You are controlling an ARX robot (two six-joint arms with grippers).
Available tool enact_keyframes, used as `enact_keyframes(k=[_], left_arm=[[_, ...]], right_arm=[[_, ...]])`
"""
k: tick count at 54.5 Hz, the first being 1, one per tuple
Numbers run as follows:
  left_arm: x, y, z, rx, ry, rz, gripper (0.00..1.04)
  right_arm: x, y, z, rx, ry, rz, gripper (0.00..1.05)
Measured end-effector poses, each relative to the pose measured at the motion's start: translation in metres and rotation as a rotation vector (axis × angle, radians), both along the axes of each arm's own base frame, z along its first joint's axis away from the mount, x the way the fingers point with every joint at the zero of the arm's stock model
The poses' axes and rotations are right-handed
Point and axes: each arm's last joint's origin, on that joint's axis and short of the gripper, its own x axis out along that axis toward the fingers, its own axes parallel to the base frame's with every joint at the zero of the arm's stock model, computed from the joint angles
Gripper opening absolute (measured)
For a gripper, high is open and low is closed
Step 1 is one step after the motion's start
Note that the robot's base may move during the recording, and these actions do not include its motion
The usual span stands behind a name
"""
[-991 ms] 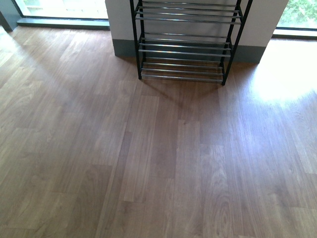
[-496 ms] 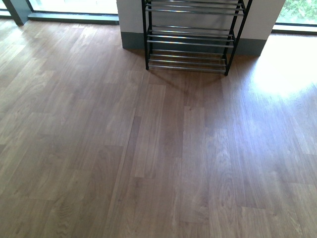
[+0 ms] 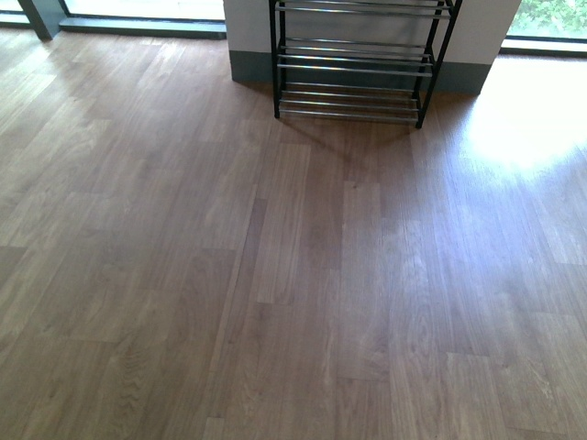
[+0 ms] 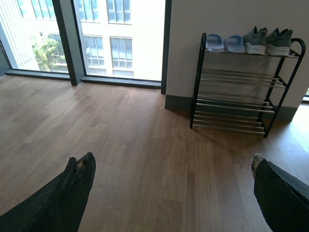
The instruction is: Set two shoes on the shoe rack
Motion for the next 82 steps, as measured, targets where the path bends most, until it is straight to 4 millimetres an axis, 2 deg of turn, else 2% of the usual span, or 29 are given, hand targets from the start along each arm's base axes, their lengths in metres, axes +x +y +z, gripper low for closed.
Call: enact_keyframes(k=[82], left_arm=[[0.0000,0.0000,0.0000,0.000,0.000,0.000,0.95]], right_arm=[[0.0000,0.0000,0.0000,0.000,0.000,0.000,0.96]])
